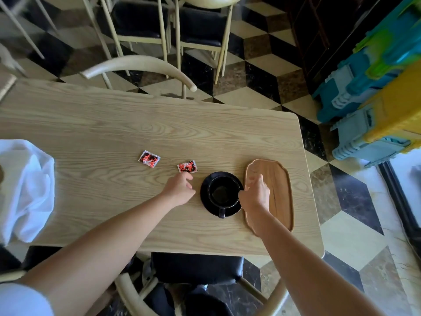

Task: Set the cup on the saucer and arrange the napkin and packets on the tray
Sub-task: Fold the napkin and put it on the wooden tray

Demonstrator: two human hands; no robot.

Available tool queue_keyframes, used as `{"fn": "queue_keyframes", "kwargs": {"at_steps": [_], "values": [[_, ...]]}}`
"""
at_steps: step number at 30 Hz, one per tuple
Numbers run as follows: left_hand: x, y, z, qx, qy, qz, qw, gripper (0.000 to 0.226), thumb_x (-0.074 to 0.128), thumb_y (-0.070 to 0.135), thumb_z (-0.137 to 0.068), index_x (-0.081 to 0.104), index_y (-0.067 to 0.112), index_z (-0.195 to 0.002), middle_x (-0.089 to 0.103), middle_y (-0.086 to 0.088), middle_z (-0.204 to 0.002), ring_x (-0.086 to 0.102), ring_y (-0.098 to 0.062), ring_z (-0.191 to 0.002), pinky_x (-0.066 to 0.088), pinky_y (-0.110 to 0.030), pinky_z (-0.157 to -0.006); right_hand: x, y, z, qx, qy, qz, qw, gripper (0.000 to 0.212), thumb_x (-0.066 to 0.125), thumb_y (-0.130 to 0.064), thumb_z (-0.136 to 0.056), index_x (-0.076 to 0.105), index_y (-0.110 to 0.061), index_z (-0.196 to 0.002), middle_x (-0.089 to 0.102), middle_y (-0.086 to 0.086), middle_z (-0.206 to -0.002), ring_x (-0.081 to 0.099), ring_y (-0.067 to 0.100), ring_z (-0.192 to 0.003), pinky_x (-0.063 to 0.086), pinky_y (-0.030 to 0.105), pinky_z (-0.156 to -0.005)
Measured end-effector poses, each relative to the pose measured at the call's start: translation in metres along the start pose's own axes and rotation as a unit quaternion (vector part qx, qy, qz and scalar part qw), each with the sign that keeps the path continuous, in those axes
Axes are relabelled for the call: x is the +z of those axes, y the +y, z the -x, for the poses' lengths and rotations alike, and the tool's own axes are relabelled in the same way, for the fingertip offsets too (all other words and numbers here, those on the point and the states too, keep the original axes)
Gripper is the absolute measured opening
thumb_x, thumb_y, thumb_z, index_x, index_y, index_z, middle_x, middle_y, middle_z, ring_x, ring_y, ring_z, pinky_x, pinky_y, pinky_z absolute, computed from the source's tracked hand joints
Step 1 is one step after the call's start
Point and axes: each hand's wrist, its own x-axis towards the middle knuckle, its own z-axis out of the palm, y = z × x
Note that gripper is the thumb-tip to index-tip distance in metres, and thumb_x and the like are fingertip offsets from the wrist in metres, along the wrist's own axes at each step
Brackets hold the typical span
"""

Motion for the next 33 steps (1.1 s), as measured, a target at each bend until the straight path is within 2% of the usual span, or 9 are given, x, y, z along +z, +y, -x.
{"fn": "queue_keyframes", "kwargs": {"at_steps": [5,8,11,15,21,25,29,31,33], "values": [[-0.044,-0.011,0.003,0.016,0.006,-0.026,1.000,0.031,0.058,0.010,-0.086,0.061,0.012,-0.117,0.067,-0.003,-0.101,0.068,-0.024,-0.091,0.058,-0.036,-0.079,0.018,-0.052,0.007,-0.053,-0.031,0.029,0.998,0.040,0.054,0.001,-0.078,0.054,-0.013,-0.116,0.062,0.002,-0.102,0.056,0.019,-0.091,0.042,0.027,-0.073],[-0.071,-0.022,0.006,0.015,0.020,-0.029,0.999,0.024,0.058,0.012,-0.087,0.066,0.011,-0.110,0.070,-0.008,-0.109,0.069,-0.027,-0.095,0.052,-0.030,-0.074,0.041,-0.084,0.016,-0.087,-0.059,0.061,0.993,0.037,0.051,0.001,-0.079,0.057,-0.014,-0.113,0.064,0.003,-0.098,0.053,0.015,-0.080,0.039,0.023,-0.063],[-0.100,-0.042,0.009,0.004,0.040,-0.023,0.999,0.021,0.059,0.014,-0.088,0.069,0.010,-0.106,0.072,-0.009,-0.109,0.071,-0.028,-0.093,0.051,-0.027,-0.073,0.073,-0.113,0.030,-0.115,-0.088,0.084,0.986,0.031,0.050,-0.005,-0.079,0.060,-0.014,-0.106,0.064,0.003,-0.093,0.054,0.022,-0.082,0.042,0.028,-0.067],[-0.141,-0.083,0.015,-0.018,0.073,-0.021,0.997,0.020,0.060,0.015,-0.087,0.069,0.011,-0.105,0.071,-0.009,-0.113,0.070,-0.029,-0.097,0.052,-0.030,-0.077,0.126,-0.147,0.051,-0.156,-0.135,0.101,0.973,0.022,0.055,-0.010,-0.078,0.062,-0.016,-0.098,0.061,0.003,-0.085,0.050,0.025,-0.082,0.035,0.024,-0.068],[-0.192,-0.171,0.039,-0.085,0.117,-0.008,0.990,0.022,0.058,0.019,-0.086,0.068,0.012,-0.105,0.071,-0.007,-0.112,0.070,-0.030,-0.097,0.056,-0.036,-0.086,0.214,-0.185,0.102,-0.191,-0.216,0.106,0.952,0.022,0.059,-0.011,-0.077,0.065,-0.018,-0.098,0.058,-0.005,-0.079,0.055,0.021,-0.080,0.041,0.024,-0.070],[-0.215,-0.241,0.059,-0.124,0.134,-0.004,0.983,0.015,0.061,0.022,-0.084,0.067,0.018,-0.097,0.072,0.000,-0.105,0.068,-0.021,-0.081,0.052,-0.026,-0.076,0.275,-0.205,0.138,-0.210,-0.283,0.134,0.926,0.028,0.057,-0.009,-0.077,0.065,-0.015,-0.103,0.062,-0.001,-0.086,0.063,0.026,-0.090,0.052,0.028,-0.077],[-0.230,-0.287,0.081,-0.103,0.237,0.017,0.966,0.003,0.067,0.022,-0.083,0.067,0.024,-0.080,0.070,0.009,-0.083,0.068,-0.013,-0.082,0.049,-0.026,-0.072,0.325,-0.210,0.178,-0.207,-0.340,0.153,0.905,0.029,0.056,-0.011,-0.078,0.063,-0.015,-0.105,0.067,0.007,-0.098,0.065,0.030,-0.092,0.058,0.043,-0.081],[-0.236,-0.300,0.092,-0.076,0.324,0.019,0.943,0.006,0.068,0.026,-0.083,0.063,0.023,-0.082,0.063,0.011,-0.075,0.061,-0.012,-0.071,0.048,-0.030,-0.065,0.343,-0.210,0.197,-0.204,-0.356,0.165,0.897,0.026,0.056,-0.012,-0.077,0.062,-0.019,-0.101,0.066,0.006,-0.097,0.065,0.029,-0.088,0.059,0.039,-0.079],[-0.242,-0.312,0.100,-0.083,0.385,0.001,0.919,0.019,0.071,0.032,-0.081,0.057,0.023,-0.091,0.055,0.007,-0.080,0.053,-0.015,-0.073,0.042,-0.031,-0.063,0.357,-0.209,0.212,-0.206,-0.374,0.181,0.886,0.026,0.057,-0.014,-0.079,0.063,-0.018,-0.104,0.065,0.008,-0.103,0.066,0.030,-0.092,0.058,0.041,-0.082]]}}
